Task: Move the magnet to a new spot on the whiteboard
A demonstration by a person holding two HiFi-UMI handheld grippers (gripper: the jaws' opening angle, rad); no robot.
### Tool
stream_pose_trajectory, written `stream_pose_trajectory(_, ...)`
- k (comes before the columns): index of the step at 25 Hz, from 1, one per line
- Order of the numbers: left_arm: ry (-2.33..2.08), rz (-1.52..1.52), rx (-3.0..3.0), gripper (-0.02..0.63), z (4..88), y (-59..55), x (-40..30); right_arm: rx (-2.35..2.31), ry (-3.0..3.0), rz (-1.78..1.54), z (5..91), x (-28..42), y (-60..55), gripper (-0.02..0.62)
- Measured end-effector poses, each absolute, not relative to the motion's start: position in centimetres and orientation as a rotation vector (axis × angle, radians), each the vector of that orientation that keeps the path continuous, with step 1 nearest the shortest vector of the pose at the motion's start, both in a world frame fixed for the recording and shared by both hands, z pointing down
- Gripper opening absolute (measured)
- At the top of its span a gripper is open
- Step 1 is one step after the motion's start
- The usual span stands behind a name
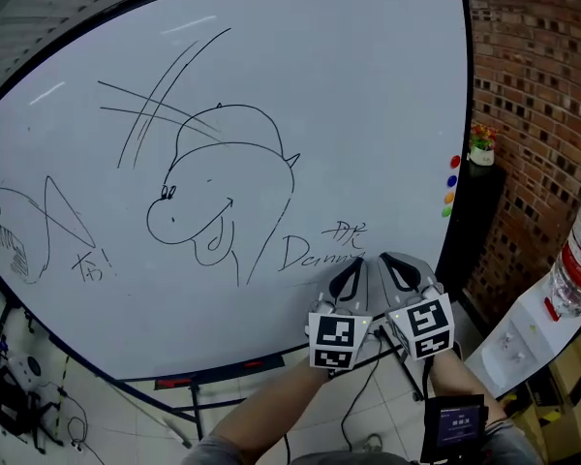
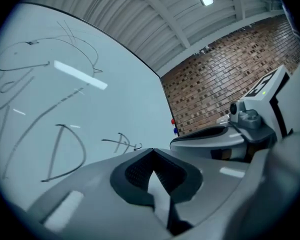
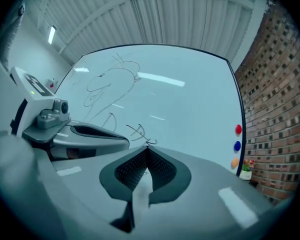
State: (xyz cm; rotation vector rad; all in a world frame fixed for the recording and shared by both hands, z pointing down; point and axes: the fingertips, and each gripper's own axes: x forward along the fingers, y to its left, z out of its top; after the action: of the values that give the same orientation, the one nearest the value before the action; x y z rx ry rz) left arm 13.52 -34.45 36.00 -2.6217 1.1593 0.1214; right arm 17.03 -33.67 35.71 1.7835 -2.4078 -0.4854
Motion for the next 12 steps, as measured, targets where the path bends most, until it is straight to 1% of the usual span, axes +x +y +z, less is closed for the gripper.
stream_pose_trajectory(7,1.285,0.098,-2.597,-0.002,36.7,-29.8,2.4,1.672,-2.499,-0.444,36.5,5.9,-29.2,0.006)
stream_pose_trajectory(12,1.385,0.065,-2.571,-0.002,37.8,-26.8,-2.5,1.599,-2.564,-0.409,37.0,1.1,-25.8,0.006)
